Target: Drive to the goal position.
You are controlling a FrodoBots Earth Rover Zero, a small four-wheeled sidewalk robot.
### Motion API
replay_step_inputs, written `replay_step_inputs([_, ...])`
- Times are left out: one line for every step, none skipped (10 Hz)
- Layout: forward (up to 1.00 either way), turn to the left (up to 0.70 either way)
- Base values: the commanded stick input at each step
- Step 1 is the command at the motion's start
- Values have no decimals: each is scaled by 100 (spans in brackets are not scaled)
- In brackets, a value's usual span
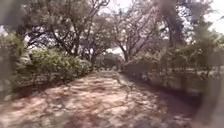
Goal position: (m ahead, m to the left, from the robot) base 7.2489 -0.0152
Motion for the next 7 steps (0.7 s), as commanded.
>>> replay_step_inputs([50,0])
replay_step_inputs([50,0])
replay_step_inputs([50,0])
replay_step_inputs([50,0])
replay_step_inputs([50,0])
replay_step_inputs([50,0])
replay_step_inputs([50,0])
